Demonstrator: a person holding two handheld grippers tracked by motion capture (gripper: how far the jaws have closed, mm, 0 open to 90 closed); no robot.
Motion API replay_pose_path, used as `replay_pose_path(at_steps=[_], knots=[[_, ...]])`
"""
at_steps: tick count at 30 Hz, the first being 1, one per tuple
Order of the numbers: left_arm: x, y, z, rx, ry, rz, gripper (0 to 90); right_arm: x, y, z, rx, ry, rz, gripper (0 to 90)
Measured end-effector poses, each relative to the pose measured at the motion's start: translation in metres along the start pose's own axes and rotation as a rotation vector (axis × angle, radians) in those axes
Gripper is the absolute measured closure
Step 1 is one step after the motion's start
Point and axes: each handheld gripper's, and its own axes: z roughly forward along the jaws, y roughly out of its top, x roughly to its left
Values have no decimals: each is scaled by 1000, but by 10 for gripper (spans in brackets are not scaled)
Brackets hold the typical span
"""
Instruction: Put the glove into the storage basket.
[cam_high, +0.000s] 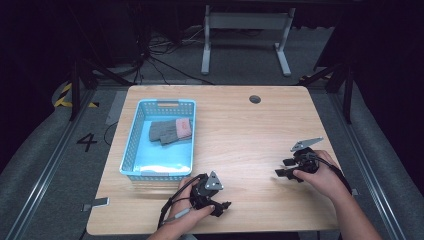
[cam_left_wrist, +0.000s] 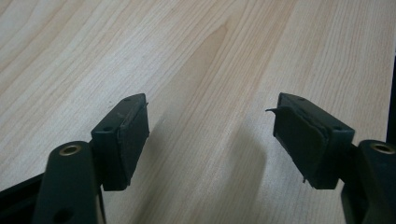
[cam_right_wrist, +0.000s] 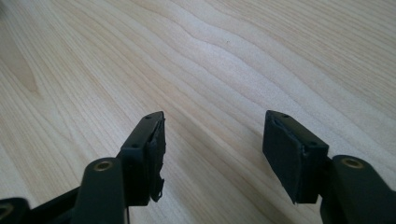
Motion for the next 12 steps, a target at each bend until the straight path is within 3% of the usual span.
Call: replay_pose_path(at_steps=[5, 12], knots=[[1, 0, -2, 7, 39, -9, 255, -2, -2, 2, 3, -19, -12, 390], [1, -1, -1, 21, 58, -8, 249, -2, -2, 3, 2, -38, -18, 386]])
